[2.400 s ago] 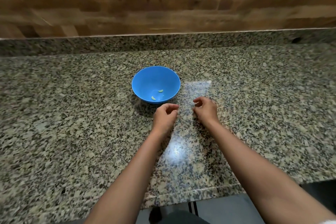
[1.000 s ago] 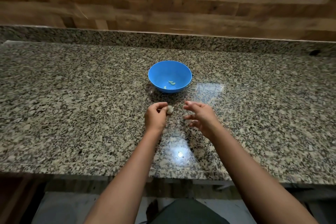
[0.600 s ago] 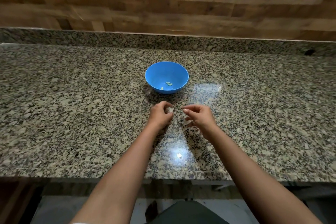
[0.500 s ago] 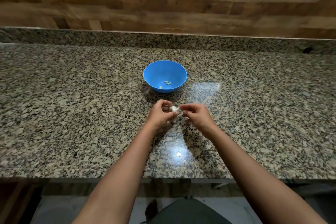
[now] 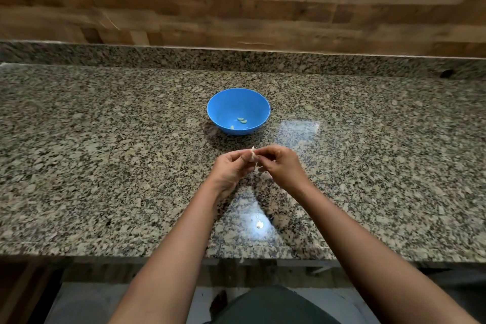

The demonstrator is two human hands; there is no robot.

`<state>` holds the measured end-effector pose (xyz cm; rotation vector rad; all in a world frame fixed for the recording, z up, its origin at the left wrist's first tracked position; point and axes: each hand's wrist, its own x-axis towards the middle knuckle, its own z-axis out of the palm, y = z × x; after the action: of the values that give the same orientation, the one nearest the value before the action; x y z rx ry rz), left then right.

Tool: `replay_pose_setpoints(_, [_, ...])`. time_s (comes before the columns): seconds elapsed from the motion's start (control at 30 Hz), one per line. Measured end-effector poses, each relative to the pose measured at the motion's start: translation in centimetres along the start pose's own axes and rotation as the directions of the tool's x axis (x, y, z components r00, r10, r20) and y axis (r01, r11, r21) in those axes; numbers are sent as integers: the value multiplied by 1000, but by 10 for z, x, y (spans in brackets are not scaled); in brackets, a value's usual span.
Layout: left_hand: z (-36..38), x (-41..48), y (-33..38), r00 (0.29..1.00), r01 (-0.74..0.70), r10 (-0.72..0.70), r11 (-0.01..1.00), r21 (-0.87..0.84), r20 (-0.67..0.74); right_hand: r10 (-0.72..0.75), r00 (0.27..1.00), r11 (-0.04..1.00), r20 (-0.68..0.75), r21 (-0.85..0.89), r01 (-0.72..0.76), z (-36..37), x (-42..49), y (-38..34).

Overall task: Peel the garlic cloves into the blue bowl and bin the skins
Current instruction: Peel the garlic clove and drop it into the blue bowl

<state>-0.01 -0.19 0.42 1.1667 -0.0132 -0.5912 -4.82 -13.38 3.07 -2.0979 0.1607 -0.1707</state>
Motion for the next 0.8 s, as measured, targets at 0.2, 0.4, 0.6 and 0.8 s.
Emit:
replay_pose_setpoints(0.2, [7, -3, 1, 999, 24, -23, 999, -44, 37, -104, 994, 988, -23, -119, 100, -1, -2, 5])
replay_pose_setpoints(0.4, [10, -5, 3, 998, 26, -23, 998, -61, 55, -189, 981, 958, -44, -229, 175, 4, -5, 3])
replay_pose_setpoints(0.6, [8, -6, 1, 996, 81, -79, 994, -74, 34, -182, 983, 952, -7, -252, 174, 6, -6, 4])
replay_pose_setpoints(0.8, [10, -5, 2, 993, 121, -120, 984, -127, 17, -184, 983, 944, 26, -273, 184, 9, -7, 5])
